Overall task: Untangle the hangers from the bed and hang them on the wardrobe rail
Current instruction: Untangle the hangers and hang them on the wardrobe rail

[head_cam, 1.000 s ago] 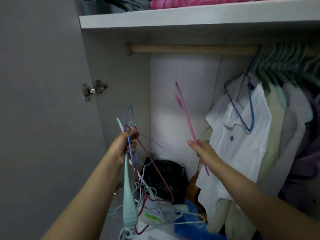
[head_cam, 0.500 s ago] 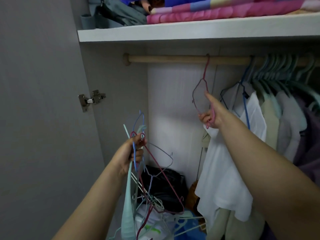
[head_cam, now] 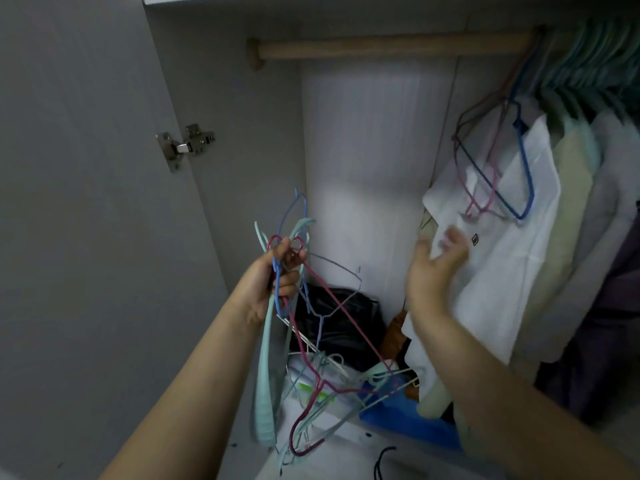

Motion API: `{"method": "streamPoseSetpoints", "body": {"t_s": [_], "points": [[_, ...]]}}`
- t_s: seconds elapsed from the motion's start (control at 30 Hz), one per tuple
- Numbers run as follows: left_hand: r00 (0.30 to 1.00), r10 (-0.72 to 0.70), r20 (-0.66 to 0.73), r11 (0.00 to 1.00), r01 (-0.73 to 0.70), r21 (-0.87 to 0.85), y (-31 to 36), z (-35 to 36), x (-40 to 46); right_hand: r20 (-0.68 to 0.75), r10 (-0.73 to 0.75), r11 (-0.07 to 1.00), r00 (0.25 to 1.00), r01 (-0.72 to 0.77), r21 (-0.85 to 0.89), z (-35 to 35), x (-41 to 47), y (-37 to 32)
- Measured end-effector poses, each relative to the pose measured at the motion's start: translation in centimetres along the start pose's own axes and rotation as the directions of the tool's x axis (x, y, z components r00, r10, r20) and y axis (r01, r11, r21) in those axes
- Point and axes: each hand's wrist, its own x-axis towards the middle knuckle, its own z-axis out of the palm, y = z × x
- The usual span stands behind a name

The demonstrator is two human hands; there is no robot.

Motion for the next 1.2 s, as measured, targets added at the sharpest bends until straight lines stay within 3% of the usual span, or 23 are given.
{"method": "streamPoseSetpoints", "body": {"t_s": [0.03, 0.07, 0.1, 0.13, 0.17, 0.2, 0.23, 0.3, 0.37, 0.47, 0.63, 0.9, 0.97, 1.07, 1.13, 1.2], "points": [[1.000, -0.007, 0.026, 1.000, 0.007, -0.013, -0.2, -0.1, 0.0, 0.226, -0.012, 0.999, 0.974, 0.019, -0.026, 0.6, -2.4, 0.7], [0.999, -0.012, 0.046, 1.000, 0.012, -0.017, -0.3, -0.2, -0.1, 0.489, 0.014, 0.996, 0.872, 0.032, -0.085, 1.3, -4.3, 1.1], [0.998, -0.015, 0.056, 1.000, 0.016, -0.016, -0.4, -0.1, -0.2, 0.704, 0.050, 0.980, 0.708, 0.102, -0.172, 1.8, -5.6, 1.2], [0.998, -0.019, 0.052, 1.000, 0.019, -0.011, -0.6, 0.1, -0.4, 0.831, 0.076, 0.953, 0.552, 0.205, -0.223, 2.5, -6.2, 1.4], [0.999, -0.017, 0.034, 1.000, 0.017, -0.007, -0.8, 0.4, -0.7, 0.895, 0.066, 0.943, 0.442, 0.266, -0.201, 3.1, -6.7, 1.1], [1.000, -0.009, 0.008, 1.000, 0.009, 0.003, -0.9, 0.6, -0.9, 0.917, 0.026, 0.952, 0.399, 0.271, -0.145, 3.9, -7.1, 0.5], [1.000, 0.002, -0.013, 1.000, -0.002, 0.026, -1.1, 0.8, -1.2, 0.907, 0.001, 0.974, 0.421, 0.205, -0.096, 4.5, -7.3, -0.1], [0.999, 0.019, -0.027, 0.997, -0.017, 0.069, -1.4, 0.9, -1.6, 0.837, 0.046, 0.996, 0.545, 0.034, -0.077, 5.8, -6.9, -0.8], [0.998, 0.051, -0.031, 0.997, -0.049, 0.065, -1.6, 1.0, -1.8, 0.798, 0.059, 0.994, 0.599, 0.042, -0.105, 6.7, -6.3, -0.8], [0.993, 0.089, -0.077, 0.995, -0.085, 0.054, -1.4, 1.3, -2.4, 0.787, -0.017, 0.995, 0.617, 0.086, -0.046, 7.3, -6.7, -0.4], [0.989, 0.119, -0.089, 0.986, -0.107, 0.130, -1.1, 1.6, -3.4, 0.793, -0.052, 0.999, 0.608, 0.043, 0.032, 7.3, -7.4, 0.2], [0.991, 0.051, -0.122, 0.988, -0.033, 0.149, -1.0, -0.2, -4.0, 0.769, -0.207, 0.934, 0.605, 0.355, -0.028, 6.7, -7.3, -0.6], [0.995, 0.011, -0.098, 0.994, 0.000, 0.109, -1.1, -0.6, -4.0, 0.794, -0.213, 0.925, 0.570, 0.378, -0.024, 6.7, -6.9, -1.1], [0.996, -0.004, -0.085, 0.999, 0.008, 0.042, -1.4, -0.7, -4.1, 0.839, -0.182, 0.966, 0.513, 0.251, 0.056, 6.8, -7.0, -2.0], [0.996, -0.010, -0.086, 0.998, 0.015, 0.056, -1.6, -0.5, -4.1, 0.849, -0.095, 0.995, 0.519, 0.060, 0.075, 6.8, -7.3, -2.8], [0.996, -0.019, -0.083, 0.998, 0.023, 0.056, -1.6, -0.5, -4.0, 0.848, -0.037, 0.999, 0.529, -0.004, 0.046, 6.6, -7.4, -3.9]]}}
